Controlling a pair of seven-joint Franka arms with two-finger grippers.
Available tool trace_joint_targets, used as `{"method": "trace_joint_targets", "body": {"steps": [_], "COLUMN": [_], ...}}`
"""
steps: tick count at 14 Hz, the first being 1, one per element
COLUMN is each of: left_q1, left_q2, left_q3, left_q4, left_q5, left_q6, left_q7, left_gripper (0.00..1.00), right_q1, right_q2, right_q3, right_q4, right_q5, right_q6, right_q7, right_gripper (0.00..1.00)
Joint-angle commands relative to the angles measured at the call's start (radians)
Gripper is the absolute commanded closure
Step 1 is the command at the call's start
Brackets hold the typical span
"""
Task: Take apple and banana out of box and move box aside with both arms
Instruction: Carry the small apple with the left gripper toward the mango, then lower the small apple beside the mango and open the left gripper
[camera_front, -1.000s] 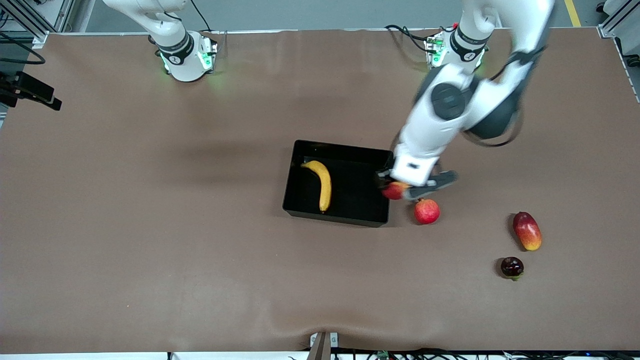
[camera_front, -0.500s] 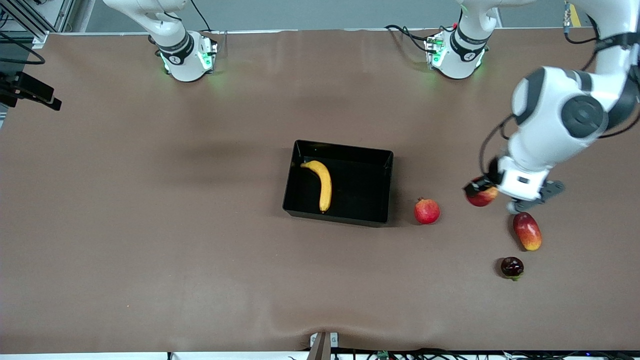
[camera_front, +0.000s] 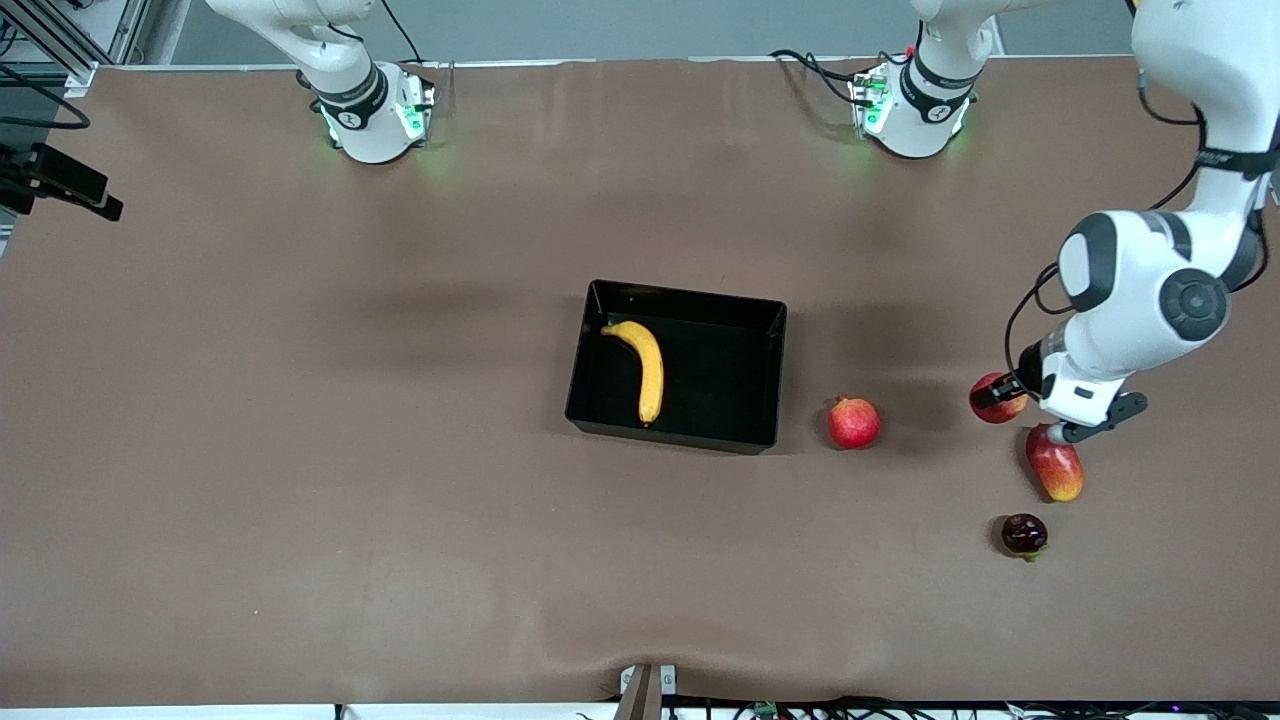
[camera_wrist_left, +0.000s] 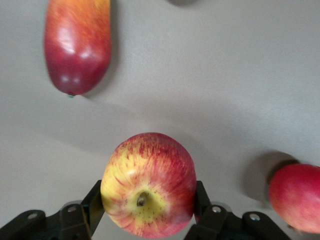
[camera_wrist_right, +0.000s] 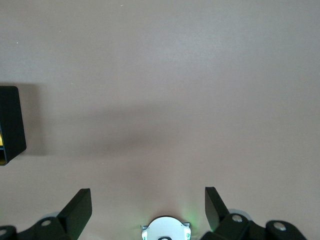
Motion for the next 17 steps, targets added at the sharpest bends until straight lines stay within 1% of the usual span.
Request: {"method": "trace_joint_targets", "body": {"steps": [1, 5, 8, 9, 10, 11, 14, 15, 16, 17], "left_q1": [0.017, 0.015, 0.002, -0.002, 0.0, 0.002, -0.005, -0.006, -0.006, -0.003], "left_q2": [0.058, 0.132, 0.143, 0.144, 0.141, 0.131, 0.079, 0.031, -0.027, -0.065], "left_q3": [-0.006, -0.009, -0.011, -0.011, -0.011, -0.012, -0.034, -0.043, -0.046, -0.066], "left_q4": [-0.008, -0.009, 0.008, 0.008, 0.008, 0.006, 0.008, 0.009, 0.026, 0.061], "left_q5": [0.017, 0.018, 0.018, 0.018, 0.018, 0.018, 0.017, 0.017, 0.017, 0.017], "left_q6": [0.089, 0.172, 0.176, 0.176, 0.175, 0.169, 0.132, 0.096, 0.025, -0.062], "left_q7": [0.018, 0.023, 0.024, 0.024, 0.026, 0.028, 0.011, 0.009, 0.009, 0.008], "left_gripper": [1.0, 1.0, 1.0, 0.86, 0.4, 0.0, 0.0, 0.0, 0.0, 0.0], "right_q1": [-0.015, -0.015, -0.016, -0.024, -0.024, -0.025, -0.025, -0.022, -0.019, -0.018], "right_q2": [0.001, 0.001, 0.001, 0.002, 0.002, 0.005, 0.007, 0.007, 0.005, 0.005], "right_q3": [0.007, 0.007, 0.007, 0.007, 0.007, 0.007, 0.007, 0.007, 0.007, 0.008], "right_q4": [0.005, 0.005, 0.003, 0.003, 0.002, 0.002, 0.002, 0.003, 0.003, 0.003], "right_q5": [0.005, 0.005, 0.005, 0.005, 0.005, 0.005, 0.005, 0.005, 0.005, 0.003], "right_q6": [-0.01, -0.01, -0.01, -0.01, -0.01, -0.01, -0.009, -0.007, -0.009, -0.007], "right_q7": [-0.005, -0.005, -0.005, -0.005, -0.005, -0.005, -0.006, -0.006, -0.002, 0.005], "right_gripper": [0.0, 0.0, 0.0, 0.0, 0.0, 0.0, 0.0, 0.0, 0.0, 0.0]}}
